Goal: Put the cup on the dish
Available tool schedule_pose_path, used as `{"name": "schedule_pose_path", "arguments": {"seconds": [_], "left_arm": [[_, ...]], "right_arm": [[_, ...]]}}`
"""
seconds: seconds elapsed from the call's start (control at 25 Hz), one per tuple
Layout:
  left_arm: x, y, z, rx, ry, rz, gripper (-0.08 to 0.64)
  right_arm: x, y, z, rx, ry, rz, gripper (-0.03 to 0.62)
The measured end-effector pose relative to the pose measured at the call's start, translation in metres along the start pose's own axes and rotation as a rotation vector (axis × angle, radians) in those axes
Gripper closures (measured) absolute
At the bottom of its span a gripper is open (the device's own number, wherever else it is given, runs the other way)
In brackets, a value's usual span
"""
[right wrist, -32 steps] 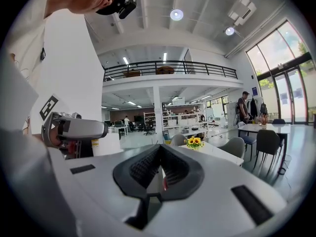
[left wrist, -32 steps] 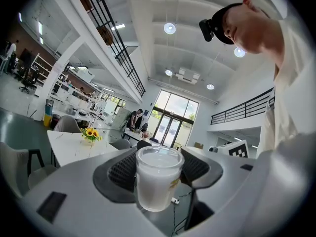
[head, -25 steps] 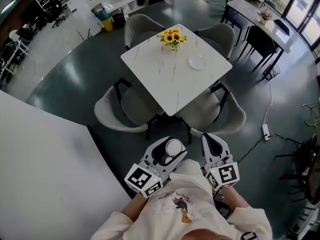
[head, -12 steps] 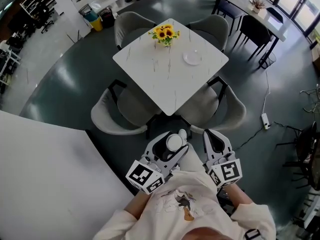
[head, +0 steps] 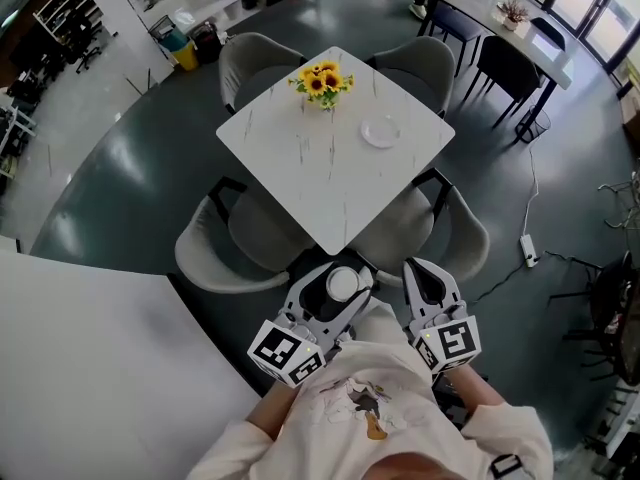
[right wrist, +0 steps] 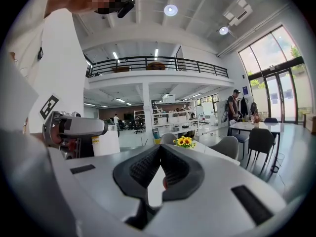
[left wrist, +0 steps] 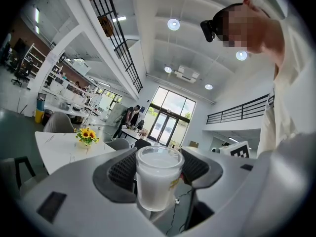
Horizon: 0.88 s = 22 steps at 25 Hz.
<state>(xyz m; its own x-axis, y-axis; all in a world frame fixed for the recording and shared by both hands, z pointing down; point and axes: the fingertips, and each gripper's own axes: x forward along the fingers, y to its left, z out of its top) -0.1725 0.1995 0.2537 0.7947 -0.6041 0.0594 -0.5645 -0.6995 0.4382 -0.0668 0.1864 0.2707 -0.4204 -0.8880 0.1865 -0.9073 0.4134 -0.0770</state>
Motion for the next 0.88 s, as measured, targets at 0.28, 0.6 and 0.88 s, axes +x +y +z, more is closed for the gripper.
{"name": "schedule_pose_path", "arguments": {"seconds": [0.28, 0.6, 0.88], "left_arm": [[0.042, 0.033, 0.014, -0.008, 0.004, 0.014, 0.281], [0.088, 0.066, 0.020, -0.012, 0.030, 0.011, 0.281], [0.123, 0.093, 0.020, -0.033, 0.071, 0.014, 0.281]], "right_arm": [[0.041, -0.034, 0.003, 0.012, 0.005, -0.017, 0.588], [0.080, -0.069, -0.003, -0.013, 0.018, -0.046, 0.588], [0.111, -0.097, -0.004, -0.014, 0.031, -0.057, 0.588]]}}
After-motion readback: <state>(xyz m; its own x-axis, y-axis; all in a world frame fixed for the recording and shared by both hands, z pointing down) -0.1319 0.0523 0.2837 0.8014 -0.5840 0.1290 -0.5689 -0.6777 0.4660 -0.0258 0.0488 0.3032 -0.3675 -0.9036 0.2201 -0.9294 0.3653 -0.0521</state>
